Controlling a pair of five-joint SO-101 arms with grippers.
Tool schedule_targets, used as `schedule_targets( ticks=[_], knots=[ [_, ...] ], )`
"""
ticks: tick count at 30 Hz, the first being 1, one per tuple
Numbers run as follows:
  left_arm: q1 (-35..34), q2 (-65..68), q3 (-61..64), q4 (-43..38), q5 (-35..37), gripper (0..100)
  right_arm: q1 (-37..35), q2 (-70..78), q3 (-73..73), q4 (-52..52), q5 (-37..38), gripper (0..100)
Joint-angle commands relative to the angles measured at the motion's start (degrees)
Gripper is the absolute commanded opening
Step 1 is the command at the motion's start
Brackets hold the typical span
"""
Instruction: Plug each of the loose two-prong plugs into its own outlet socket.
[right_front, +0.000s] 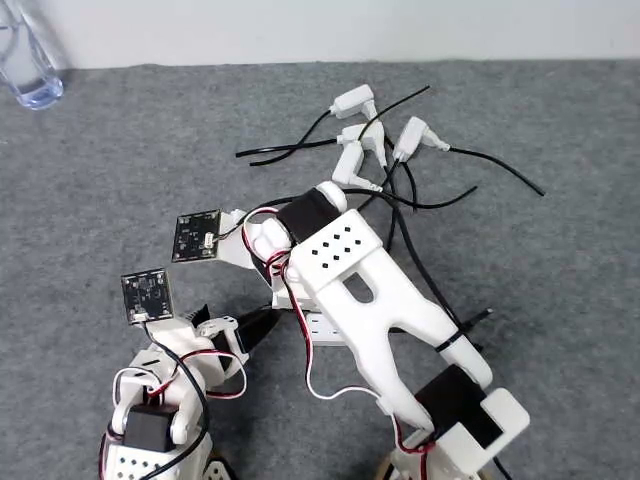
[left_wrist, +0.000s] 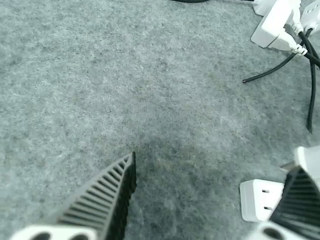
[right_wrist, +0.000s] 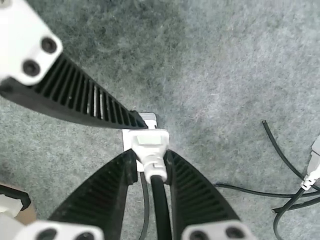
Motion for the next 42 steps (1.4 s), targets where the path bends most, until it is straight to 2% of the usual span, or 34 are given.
schedule_targets(
  ticks=[1,6,28,36,42],
  knots=[
    [0.2,-0.4,-0.4,0.1,-0.5,43,1.2,-2.2,-2.0,-0.3,0.7,0.9],
    [0.2,-0.4,-0.4,0.1,-0.5,43,2.8,-2.4,1.0,-0.7,2.9,0.9],
    [0.4,-0.4,-0.4,-0.2,-0.5,43,4.7,-2.3,1.2,0.0,4.2,0.9],
    [0.3,-0.5,-0.4,0.0,-0.5,43,12.7,-2.2,1.2,1.7,9.4,0.9],
    [0.3,-0.5,-0.4,0.1,-0.5,43,20.8,-0.7,4.8,-0.7,19.5,0.9]
  ],
)
